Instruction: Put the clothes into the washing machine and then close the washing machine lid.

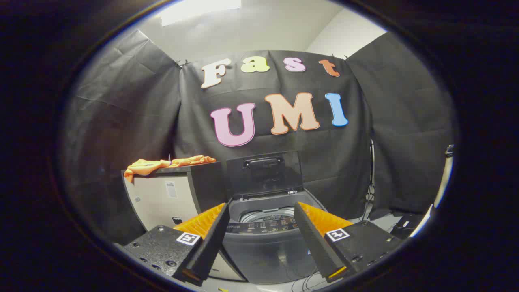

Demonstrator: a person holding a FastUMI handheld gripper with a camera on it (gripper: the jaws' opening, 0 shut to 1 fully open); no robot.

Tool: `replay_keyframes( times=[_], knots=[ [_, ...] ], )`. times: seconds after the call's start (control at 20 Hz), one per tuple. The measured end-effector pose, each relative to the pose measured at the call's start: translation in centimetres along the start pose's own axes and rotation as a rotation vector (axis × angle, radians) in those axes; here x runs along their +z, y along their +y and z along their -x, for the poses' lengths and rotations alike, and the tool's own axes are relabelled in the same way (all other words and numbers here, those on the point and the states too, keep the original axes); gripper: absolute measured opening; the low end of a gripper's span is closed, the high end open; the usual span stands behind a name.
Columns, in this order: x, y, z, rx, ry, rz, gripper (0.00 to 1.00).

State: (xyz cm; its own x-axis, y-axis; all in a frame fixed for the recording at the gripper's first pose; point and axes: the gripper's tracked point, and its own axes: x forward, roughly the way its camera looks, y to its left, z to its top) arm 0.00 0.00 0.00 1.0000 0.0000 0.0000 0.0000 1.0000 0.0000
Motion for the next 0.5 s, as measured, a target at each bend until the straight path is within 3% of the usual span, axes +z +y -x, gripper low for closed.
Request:
replay_keyframes(
  times=[0.5],
  knots=[
    [-0.64, 0.05, 0.12, -0.029, 0.018, 0.031, 0.97]
  ],
)
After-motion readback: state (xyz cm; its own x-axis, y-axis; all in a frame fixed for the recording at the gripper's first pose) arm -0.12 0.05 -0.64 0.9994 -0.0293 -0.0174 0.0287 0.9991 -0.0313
